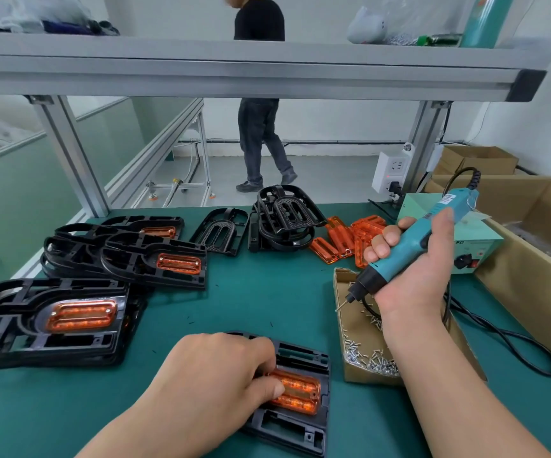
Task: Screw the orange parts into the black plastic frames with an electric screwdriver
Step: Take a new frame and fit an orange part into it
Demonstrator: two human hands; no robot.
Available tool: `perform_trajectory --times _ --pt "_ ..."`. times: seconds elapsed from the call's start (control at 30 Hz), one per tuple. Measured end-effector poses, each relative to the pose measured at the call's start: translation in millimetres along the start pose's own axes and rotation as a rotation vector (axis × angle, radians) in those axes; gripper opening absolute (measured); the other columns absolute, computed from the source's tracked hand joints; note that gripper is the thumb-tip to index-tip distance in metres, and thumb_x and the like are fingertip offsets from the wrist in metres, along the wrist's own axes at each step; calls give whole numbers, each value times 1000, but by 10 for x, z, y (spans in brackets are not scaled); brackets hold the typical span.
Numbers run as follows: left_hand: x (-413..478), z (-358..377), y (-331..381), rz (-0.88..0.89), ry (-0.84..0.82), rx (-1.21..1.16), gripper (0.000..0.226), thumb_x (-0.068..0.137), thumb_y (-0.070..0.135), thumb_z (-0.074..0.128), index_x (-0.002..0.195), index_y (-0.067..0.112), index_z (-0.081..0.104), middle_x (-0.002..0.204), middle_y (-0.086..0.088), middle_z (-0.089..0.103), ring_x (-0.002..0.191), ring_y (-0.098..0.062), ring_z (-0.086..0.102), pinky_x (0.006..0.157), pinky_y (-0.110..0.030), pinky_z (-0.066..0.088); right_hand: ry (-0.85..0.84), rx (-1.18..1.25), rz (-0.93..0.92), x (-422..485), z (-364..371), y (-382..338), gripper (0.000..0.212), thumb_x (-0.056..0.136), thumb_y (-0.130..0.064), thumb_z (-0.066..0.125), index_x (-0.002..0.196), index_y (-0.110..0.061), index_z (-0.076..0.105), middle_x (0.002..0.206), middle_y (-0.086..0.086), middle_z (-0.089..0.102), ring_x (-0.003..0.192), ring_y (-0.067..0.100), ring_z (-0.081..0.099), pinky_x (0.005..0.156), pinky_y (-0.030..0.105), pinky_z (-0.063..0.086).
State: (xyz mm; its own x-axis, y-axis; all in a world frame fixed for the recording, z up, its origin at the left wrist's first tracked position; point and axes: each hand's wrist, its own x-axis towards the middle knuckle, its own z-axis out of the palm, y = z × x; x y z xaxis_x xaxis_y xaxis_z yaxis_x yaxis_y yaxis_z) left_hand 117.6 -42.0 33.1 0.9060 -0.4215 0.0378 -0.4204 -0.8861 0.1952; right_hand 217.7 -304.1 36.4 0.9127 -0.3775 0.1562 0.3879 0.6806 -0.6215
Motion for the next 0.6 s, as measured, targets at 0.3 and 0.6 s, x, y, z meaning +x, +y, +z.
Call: perform_trajectory --times 0.3,0.6 --pt "93 -55 -35 27 53 109 74 85 90 32 143 48 47 91 16 46 96 -6 51 75 -26 41 -14 0 4 6 -11 31 47 99 -64 61 85 -19 61 74 2 50 60 18 46 57 30 41" --pt "86 -92 7 -156 -2 53 50 78 83 57 103 41 53 92 19 57 86 -5 54 70 -27 38 -24 -14 15 -3 -4 36 48 98 -66 62 82 -20 62 73 2 49 59 18 45 56 30 40"
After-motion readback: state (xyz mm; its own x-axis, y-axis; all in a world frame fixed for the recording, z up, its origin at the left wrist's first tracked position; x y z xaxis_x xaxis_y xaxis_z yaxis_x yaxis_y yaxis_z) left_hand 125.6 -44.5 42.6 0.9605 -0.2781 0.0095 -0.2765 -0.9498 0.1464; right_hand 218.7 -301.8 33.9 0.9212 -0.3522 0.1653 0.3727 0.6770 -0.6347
